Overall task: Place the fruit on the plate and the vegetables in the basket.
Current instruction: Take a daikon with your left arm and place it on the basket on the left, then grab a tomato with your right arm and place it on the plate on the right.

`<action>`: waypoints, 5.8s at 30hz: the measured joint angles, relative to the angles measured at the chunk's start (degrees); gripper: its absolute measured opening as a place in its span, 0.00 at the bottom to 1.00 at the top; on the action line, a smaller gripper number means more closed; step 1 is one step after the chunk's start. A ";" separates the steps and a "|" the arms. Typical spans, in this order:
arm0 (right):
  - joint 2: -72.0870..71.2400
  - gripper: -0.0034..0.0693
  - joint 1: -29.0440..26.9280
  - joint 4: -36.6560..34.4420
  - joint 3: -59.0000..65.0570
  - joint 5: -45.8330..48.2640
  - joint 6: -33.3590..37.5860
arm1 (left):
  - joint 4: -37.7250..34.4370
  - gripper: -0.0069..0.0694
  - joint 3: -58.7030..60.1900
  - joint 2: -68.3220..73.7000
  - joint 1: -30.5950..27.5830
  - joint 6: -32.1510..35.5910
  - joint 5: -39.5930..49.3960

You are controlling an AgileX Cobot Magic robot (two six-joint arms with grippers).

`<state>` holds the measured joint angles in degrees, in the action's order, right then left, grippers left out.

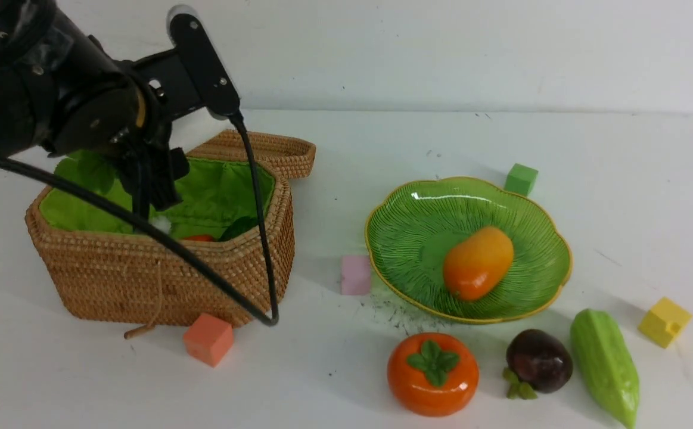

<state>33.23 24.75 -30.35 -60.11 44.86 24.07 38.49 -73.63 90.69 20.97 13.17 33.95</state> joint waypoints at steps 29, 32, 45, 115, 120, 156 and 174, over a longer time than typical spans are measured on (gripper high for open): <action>17.54 0.31 0.00 2.39 -4.82 21.86 -8.03 | -16.26 0.07 0.09 -15.75 23.48 -29.20 16.19; 22.57 0.31 0.00 4.28 -6.37 22.45 -9.73 | -23.66 0.07 1.77 -20.82 28.54 -29.48 16.68; 39.08 0.12 5.20 7.95 -10.90 23.18 -10.59 | -27.87 0.07 20.74 -44.57 32.68 -34.99 12.96; 73.96 0.71 4.44 8.61 -13.20 5.82 -27.68 | -32.23 0.07 27.35 -53.17 32.68 -37.91 11.08; 72.57 0.70 4.61 9.85 -12.84 5.94 -27.46 | -32.81 0.07 27.35 -53.17 32.68 -37.20 11.08; 63.63 0.14 3.50 14.61 -14.08 13.82 -34.19 | -28.27 0.07 27.35 -53.17 32.68 -32.89 -0.77; 70.94 0.86 2.62 8.25 -10.87 5.95 -32.86 | -28.82 0.07 27.35 -53.17 32.68 -32.84 1.88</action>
<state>104.17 27.37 -22.10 -70.98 50.82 -8.79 9.67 -46.27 37.52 53.65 -19.67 35.84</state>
